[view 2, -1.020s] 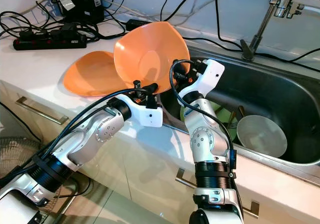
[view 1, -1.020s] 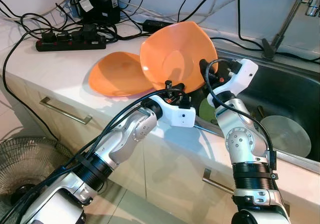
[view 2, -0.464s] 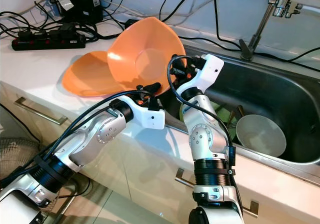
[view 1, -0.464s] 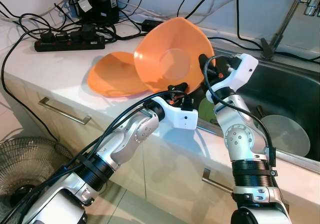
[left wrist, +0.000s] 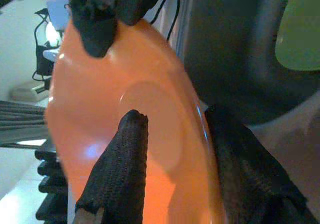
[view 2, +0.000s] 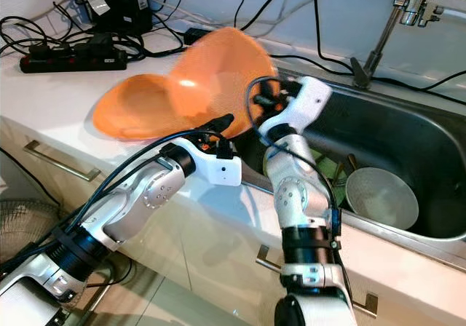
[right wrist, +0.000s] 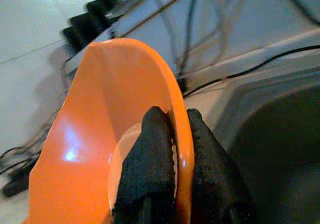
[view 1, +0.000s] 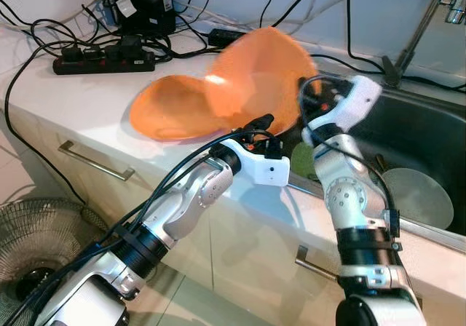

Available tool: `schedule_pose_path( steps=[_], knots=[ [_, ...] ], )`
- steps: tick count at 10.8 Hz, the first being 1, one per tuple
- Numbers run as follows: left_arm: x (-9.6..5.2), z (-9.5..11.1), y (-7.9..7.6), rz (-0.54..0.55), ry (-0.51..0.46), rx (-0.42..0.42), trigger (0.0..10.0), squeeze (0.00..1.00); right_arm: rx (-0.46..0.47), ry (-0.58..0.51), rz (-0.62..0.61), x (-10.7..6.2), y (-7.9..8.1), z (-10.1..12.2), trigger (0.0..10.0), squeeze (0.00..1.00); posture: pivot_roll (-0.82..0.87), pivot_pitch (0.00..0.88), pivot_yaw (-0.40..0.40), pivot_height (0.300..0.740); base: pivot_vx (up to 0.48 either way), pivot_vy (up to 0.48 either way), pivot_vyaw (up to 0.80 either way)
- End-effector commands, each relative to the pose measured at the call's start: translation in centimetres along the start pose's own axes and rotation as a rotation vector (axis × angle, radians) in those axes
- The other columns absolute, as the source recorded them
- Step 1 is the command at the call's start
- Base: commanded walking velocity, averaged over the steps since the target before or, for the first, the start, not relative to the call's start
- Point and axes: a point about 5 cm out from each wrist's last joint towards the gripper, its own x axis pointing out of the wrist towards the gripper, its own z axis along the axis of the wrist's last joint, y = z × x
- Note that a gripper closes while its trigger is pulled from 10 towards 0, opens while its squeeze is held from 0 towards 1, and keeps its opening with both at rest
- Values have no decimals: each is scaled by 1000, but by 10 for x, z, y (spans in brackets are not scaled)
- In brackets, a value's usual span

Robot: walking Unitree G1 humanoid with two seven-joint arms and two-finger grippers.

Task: Kitchen organization

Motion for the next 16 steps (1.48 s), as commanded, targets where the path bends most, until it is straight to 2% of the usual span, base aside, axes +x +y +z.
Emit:
schedule_pose_path(
  steps=[1,4,6,7,8,9,11,12,13,14,15,16],
  knots=[
    [-1,-4,31,149,13,0,10000,0,-63,17,-184,-5,-38,-1,0,0,129,40,-18,740,0,0,0],
    [-2,-5,30,151,15,-15,10000,0,-54,-53,-305,-5,-61,14,0,0,129,48,-16,740,0,0,0],
    [-3,-5,27,148,12,-58,10000,0,-91,-93,-393,-5,-78,24,0,0,129,50,-14,740,0,0,0],
    [-4,-6,24,158,17,-172,10000,0,-121,-101,-449,-7,-90,28,0,0,129,50,-14,740,0,0,0],
    [-5,-8,21,172,34,-325,10000,0,-189,-104,-460,-7,-95,30,7922,0,130,52,-13,740,0,0,0],
    [-6,-10,19,182,45,-401,10000,0,-211,-117,-477,-7,-97,32,10000,0,129,54,-11,740,0,0,0],
    [-10,-10,9,172,49,-624,10000,0,-251,-111,-505,-8,-104,32,10000,0,134,56,-13,740,0,0,0],
    [-12,-8,0,152,47,-817,10000,0,-285,-116,-497,-6,-104,32,10000,0,132,57,-11,740,0,0,0],
    [-12,-4,-3,129,35,-929,10000,0,-325,-110,-487,-5,-103,30,10000,0,131,58,-11,740,0,0,0],
    [-10,1,3,143,7,-1044,10000,0,-374,-103,-476,-4,-102,28,10000,0,133,58,-12,740,0,0,0],
    [-10,2,5,145,-2,-1068,10000,0,-386,-96,-473,-3,-102,27,10000,0,136,57,-12,740,0,0,0],
    [-9,3,1,112,13,-1053,10000,0,-408,-51,-486,-2,-106,20,10000,0,130,55,-11,740,0,0,0]
  ],
)
